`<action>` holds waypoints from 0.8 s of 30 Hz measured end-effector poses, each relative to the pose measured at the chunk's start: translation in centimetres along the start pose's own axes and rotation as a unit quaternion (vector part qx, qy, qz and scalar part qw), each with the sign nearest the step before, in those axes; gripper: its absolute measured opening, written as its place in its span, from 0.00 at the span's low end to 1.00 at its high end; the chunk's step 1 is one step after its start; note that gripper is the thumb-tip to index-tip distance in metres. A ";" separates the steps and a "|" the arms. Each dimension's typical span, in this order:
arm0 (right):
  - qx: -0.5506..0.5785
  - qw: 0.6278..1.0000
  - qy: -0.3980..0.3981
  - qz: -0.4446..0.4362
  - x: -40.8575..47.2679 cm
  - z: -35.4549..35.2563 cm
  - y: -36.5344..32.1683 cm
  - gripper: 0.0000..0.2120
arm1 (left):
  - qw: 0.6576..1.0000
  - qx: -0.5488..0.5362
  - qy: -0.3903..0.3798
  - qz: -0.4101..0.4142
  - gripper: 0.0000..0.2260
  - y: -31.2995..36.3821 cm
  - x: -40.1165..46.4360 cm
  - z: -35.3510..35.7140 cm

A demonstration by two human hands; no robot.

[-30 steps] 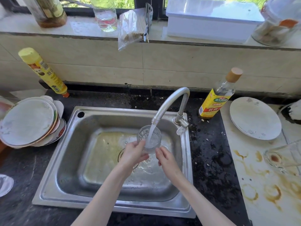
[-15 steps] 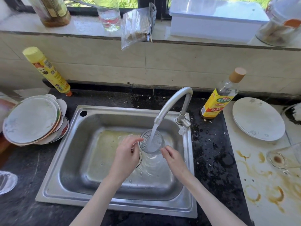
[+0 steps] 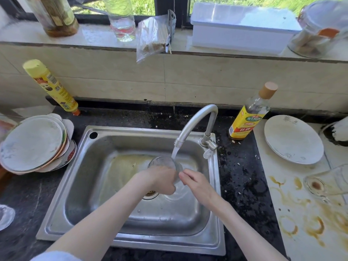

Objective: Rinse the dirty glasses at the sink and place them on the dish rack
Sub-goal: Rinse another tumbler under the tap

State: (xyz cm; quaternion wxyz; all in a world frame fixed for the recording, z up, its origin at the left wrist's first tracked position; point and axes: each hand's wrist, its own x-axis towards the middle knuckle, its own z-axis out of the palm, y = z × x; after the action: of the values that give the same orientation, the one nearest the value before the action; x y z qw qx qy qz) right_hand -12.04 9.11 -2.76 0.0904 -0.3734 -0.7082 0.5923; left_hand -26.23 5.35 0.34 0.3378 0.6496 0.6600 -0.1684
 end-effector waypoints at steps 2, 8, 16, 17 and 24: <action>-0.029 0.999 -0.019 -0.007 -0.4 -0.4 -0.4 0.17 | 0.999 0.004 0.035 0.015 0.05 -0.1 -0.5 0.6; 0.082 0.994 0.069 0.036 -1.6 -0.1 -0.2 0.12 | 0.994 0.001 0.102 0.026 0.06 0.1 -2.7 2.5; 0.600 0.752 -0.007 0.273 1.0 2.5 2.7 0.27 | 0.972 -0.096 0.197 0.083 0.12 -0.6 -2.6 5.0; 0.616 0.742 -0.004 0.266 1.1 2.6 2.8 0.26 | 0.969 -0.124 0.200 0.077 0.11 -0.6 -2.4 5.3; 0.584 0.782 -0.011 0.218 1.3 3.3 3.4 0.33 | 0.830 -0.556 0.040 0.023 0.12 -1.9 -1.8 3.8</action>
State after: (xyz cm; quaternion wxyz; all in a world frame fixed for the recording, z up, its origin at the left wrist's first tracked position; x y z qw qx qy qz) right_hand -13.37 7.49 -7.17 0.1520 -0.3872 -0.1273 0.9004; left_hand -27.36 1.31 -1.61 0.6192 0.3735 0.6397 0.2605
